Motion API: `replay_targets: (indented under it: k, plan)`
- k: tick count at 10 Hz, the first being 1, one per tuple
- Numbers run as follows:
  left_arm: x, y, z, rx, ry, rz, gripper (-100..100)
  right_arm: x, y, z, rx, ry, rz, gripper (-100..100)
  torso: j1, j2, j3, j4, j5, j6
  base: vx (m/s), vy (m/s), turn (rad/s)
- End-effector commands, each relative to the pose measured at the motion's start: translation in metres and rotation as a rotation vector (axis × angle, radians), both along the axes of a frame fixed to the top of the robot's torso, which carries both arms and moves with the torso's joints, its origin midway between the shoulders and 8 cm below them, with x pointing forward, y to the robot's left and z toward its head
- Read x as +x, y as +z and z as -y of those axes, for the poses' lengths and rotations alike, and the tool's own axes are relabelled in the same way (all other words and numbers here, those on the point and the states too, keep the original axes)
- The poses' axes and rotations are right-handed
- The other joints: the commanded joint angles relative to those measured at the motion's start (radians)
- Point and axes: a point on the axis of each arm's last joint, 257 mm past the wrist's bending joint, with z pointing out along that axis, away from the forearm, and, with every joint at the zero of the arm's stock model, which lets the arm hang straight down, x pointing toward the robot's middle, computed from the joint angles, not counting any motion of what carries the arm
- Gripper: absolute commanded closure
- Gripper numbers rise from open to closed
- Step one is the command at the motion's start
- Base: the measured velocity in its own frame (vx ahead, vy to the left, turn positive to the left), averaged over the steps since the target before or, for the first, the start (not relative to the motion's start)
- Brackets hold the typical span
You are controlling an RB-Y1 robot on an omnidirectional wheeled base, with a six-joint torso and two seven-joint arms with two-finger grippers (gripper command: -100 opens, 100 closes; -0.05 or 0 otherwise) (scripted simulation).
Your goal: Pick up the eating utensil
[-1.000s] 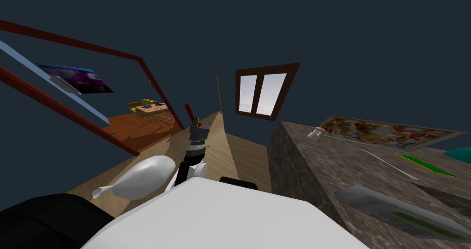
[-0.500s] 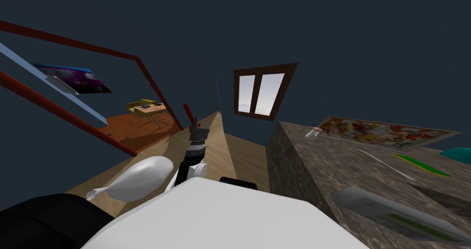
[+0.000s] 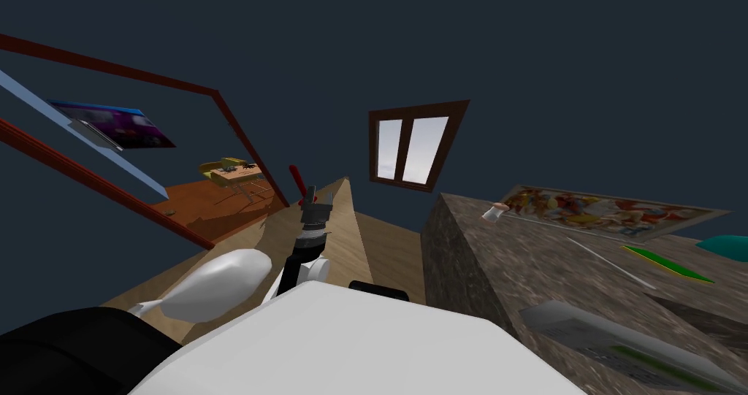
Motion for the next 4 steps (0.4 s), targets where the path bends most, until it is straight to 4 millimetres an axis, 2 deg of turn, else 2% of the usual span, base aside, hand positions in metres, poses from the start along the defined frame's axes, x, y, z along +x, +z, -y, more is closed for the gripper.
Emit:
replay_targets:
  k: [1,3,4]
  plan:
    - [0.0,0.0,0.0,0.0,0.0,0.0,0,-0.0001,-0.0002,-0.0019,-0.003,0.031,-0.009,100,0.0,0.0,0.0,0.0,0.0,0.0,0.015,-0.028,0.004]
    - [0.0,0.0,0.0,0.0,0.0,0.0,0,-0.0001,-0.0003,-0.0016,-0.003,0.028,-0.008,100,0.004,0.001,0.001,0.0,0.001,-0.001,0.0,0.0,0.0]
    - [0.0,0.0,0.0,0.0,0.0,0.0,0,0.0001,-0.0003,-0.0017,-0.004,0.03,-0.008,0,0.005,0.001,0.001,0.0,0.001,-0.001,0.0,0.0,0.0]
